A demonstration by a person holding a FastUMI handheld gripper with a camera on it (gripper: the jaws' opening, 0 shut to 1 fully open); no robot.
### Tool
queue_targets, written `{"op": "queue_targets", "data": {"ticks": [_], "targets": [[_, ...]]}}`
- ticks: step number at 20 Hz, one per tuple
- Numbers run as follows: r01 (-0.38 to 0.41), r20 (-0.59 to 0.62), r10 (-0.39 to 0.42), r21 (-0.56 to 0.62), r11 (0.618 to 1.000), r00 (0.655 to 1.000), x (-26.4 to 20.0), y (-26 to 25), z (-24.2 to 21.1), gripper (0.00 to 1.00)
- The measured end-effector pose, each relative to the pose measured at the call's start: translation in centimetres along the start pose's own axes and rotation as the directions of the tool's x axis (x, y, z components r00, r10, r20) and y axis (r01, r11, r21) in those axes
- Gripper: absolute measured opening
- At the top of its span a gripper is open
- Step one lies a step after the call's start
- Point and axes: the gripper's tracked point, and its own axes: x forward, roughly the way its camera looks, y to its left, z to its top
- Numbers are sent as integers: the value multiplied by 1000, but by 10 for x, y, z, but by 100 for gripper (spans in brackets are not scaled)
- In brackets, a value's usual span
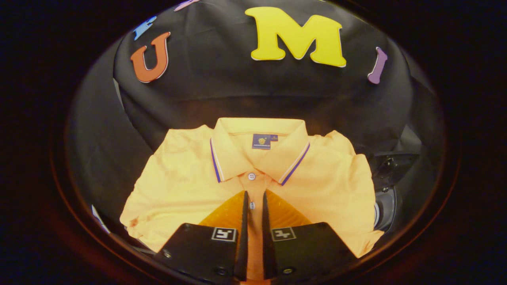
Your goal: Put the clothes into the washing machine and then close the washing machine lid.
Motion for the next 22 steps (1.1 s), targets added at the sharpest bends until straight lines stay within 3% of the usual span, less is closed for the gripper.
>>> {"op": "queue_targets", "data": {"ticks": [1, 4, 11, 22], "targets": [[-6, 5, 6, -63, 998, 1000, -1, -1, 1, 9], [19, 23, -15, -179, 984, 1000, -7, -5, -5, 6], [-30, 124, 52, -174, 984, 991, -41, -5, 3, 4], [-32, 368, 71, -109, 993, 927, -153, -42, 50, 4]]}}
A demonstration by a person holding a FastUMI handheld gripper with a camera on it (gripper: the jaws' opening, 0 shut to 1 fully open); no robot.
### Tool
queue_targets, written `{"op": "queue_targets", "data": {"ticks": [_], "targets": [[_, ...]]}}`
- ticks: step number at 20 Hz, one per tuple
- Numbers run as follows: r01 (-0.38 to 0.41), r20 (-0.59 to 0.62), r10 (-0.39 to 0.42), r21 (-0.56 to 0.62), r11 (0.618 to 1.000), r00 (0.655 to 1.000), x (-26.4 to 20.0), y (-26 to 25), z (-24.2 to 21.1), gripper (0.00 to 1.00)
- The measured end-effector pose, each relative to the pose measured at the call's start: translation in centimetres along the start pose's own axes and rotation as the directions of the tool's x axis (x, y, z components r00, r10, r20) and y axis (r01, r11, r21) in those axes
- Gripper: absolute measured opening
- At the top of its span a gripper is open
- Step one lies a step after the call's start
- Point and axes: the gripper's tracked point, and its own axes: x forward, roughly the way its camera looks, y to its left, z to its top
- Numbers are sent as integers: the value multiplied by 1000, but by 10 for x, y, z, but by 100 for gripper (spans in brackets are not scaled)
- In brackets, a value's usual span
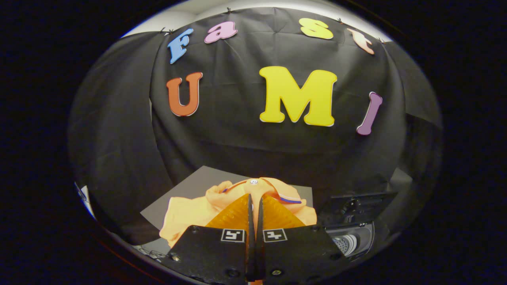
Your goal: Put the clothes into the washing machine and then close the washing machine lid.
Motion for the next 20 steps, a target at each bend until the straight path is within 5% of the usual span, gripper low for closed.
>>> {"op": "queue_targets", "data": {"ticks": [11, 20], "targets": [[137, 168, -147, 73, 988, 975, -103, -115, 67, 4], [224, 186, -236, 86, 971, 954, -133, -233, 66, 4]]}}
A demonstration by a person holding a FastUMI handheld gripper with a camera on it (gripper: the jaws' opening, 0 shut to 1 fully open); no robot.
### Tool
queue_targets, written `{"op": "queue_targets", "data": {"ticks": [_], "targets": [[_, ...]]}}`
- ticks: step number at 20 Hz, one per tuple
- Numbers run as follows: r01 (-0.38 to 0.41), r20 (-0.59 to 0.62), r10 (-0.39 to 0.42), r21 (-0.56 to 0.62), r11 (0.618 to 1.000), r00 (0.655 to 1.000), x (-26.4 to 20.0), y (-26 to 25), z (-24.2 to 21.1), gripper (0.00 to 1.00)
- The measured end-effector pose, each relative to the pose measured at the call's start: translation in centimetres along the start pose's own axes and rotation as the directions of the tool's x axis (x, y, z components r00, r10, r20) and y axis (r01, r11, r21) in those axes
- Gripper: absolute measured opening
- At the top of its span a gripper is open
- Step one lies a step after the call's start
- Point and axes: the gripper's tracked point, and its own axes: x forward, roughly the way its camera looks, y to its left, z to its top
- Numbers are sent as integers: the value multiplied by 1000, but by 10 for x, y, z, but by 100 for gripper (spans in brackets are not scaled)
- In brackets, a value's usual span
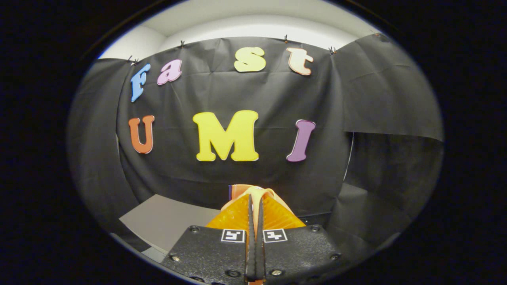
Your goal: Put the clothes into the washing machine and then close the washing machine lid.
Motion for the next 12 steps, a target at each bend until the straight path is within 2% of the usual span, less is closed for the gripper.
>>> {"op": "queue_targets", "data": {"ticks": [2, 6, 12], "targets": [[7, -23, -7, -3, 1000, 1000, 8, -22, -13, 4], [6, -127, -7, -12, 1000, 992, 38, -51, -68, 4], [-28, -323, 36, 30, 999, 946, 86, -67, -166, 4]]}}
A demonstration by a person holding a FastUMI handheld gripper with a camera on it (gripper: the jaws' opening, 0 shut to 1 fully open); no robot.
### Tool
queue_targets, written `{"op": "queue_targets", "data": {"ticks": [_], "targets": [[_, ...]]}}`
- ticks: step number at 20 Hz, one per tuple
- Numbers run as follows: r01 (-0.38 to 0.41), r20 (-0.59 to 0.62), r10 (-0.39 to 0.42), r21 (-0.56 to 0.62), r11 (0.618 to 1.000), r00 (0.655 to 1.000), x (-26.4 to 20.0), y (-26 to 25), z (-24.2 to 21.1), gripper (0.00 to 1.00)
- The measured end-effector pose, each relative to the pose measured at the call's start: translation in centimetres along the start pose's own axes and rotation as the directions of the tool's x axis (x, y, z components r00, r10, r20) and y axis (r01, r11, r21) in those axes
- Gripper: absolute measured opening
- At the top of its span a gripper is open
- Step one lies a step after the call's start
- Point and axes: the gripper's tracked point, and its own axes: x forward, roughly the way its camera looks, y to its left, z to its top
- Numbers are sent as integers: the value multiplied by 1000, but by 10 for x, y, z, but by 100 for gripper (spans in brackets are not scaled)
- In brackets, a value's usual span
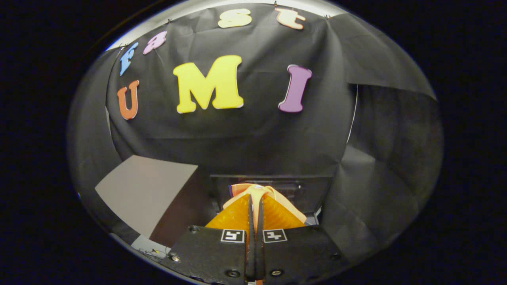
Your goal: Put the clothes into the washing machine and then close the washing machine lid.
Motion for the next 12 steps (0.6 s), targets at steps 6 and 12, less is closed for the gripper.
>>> {"op": "queue_targets", "data": {"ticks": [6, 12], "targets": [[-30, -180, 34, 25, 999, 983, 46, -12, -77, 4], [-14, -352, 41, 78, 997, 935, 87, -27, -142, 4]]}}
